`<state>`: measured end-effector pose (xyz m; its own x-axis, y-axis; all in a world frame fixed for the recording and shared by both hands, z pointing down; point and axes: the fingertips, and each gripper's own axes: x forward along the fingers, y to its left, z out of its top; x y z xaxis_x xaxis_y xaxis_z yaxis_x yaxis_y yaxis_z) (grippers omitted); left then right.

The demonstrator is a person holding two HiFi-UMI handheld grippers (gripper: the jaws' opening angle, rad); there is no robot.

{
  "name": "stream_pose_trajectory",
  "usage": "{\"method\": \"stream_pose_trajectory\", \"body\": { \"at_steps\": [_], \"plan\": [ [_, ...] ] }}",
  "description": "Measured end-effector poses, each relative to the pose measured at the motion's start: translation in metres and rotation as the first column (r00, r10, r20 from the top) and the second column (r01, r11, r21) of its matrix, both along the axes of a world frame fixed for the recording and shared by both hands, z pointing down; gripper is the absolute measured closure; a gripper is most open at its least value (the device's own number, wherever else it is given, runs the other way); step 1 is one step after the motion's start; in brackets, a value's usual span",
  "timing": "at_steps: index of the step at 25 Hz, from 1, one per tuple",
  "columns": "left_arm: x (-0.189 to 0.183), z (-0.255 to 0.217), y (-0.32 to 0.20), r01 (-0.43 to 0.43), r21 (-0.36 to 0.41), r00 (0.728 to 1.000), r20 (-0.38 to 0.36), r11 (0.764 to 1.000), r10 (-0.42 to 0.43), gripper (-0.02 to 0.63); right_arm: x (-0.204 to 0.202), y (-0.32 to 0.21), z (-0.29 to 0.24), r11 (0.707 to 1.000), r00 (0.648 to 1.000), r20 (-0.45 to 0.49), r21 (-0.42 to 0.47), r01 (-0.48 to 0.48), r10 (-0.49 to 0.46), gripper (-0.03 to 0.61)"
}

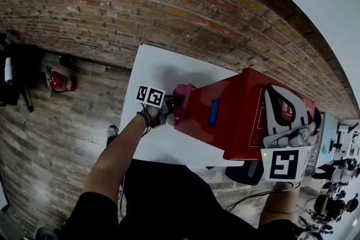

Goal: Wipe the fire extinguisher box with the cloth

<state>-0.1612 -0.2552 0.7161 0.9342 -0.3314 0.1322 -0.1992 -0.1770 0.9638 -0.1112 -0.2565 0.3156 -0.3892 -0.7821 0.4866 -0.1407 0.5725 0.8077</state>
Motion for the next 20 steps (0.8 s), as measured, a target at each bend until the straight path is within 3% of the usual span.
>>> {"method": "stream_pose_trajectory", "body": {
  "at_steps": [20],
  "plan": [
    [0.000, 0.053, 0.000, 0.032, -0.064, 0.996, 0.090, 0.997, -0.026, 0.538, -0.001, 0.001, 0.000, 1.000, 1.000, 0.012, 0.002, -0.001, 0.001, 0.561]
  ]
}}
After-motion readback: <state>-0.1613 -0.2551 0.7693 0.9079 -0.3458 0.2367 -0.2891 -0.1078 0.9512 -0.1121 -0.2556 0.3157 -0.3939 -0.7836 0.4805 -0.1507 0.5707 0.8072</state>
